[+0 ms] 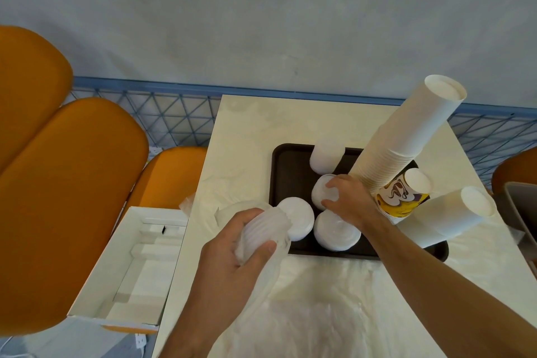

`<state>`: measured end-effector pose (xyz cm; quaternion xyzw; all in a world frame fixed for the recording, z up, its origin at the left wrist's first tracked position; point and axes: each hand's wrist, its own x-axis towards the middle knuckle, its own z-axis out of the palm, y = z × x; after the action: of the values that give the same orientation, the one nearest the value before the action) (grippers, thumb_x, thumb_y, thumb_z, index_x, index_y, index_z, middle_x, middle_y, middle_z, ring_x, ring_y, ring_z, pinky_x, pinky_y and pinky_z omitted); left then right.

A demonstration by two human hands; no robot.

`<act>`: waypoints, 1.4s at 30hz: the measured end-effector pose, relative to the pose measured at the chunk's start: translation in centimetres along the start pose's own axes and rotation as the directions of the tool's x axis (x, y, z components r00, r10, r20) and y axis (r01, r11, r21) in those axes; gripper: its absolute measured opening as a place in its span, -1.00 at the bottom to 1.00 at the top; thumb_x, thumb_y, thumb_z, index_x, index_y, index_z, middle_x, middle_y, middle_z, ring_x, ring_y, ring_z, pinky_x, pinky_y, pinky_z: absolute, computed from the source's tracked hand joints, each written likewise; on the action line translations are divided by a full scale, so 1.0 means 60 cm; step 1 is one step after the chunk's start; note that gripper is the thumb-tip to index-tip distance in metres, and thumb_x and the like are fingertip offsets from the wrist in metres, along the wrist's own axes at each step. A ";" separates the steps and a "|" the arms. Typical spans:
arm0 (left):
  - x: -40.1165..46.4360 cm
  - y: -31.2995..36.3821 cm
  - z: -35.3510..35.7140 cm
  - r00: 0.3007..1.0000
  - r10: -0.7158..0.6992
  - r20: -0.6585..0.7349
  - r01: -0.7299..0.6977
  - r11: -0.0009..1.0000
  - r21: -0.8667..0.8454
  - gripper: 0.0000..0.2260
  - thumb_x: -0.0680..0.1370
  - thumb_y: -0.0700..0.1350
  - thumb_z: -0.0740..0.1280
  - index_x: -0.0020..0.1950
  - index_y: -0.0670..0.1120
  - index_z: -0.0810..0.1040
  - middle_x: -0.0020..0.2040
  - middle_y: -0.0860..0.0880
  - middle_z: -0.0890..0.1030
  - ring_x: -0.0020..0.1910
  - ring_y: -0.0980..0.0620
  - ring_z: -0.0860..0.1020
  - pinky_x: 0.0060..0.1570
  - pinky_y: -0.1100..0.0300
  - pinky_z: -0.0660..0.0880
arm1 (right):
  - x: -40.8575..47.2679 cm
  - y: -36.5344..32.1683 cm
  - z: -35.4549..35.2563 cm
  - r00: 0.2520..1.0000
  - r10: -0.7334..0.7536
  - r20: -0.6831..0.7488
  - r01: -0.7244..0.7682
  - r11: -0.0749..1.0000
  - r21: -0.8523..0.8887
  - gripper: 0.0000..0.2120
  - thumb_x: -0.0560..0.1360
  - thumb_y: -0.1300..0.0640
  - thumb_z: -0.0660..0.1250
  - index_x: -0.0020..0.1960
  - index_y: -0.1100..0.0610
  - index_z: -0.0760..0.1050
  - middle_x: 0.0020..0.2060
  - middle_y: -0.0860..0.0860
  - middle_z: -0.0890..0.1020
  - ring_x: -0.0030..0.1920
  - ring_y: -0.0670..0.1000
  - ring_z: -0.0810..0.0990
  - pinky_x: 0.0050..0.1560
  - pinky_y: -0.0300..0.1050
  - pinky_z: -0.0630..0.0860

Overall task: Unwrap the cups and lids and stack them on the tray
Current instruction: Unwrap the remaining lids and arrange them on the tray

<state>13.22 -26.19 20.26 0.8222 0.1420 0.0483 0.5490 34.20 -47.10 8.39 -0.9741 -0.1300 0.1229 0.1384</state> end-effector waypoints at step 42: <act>-0.003 0.036 0.052 0.996 0.057 0.063 -0.052 0.995 -0.080 -0.62 0.39 0.20 0.33 0.19 0.37 0.41 0.07 0.62 0.40 0.13 0.54 0.38 -0.17 0.66 0.35 | -0.226 -0.119 -0.130 0.961 -0.149 -0.233 0.261 0.766 0.587 -0.87 0.54 0.21 0.43 -0.08 -0.02 0.57 -0.26 -0.17 0.64 -0.13 -0.13 0.64 -0.13 -0.32 0.59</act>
<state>14.18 -29.82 21.05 0.8046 0.0997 0.0420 0.5838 22.11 -46.22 20.56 -0.8629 -0.1766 0.0575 0.4700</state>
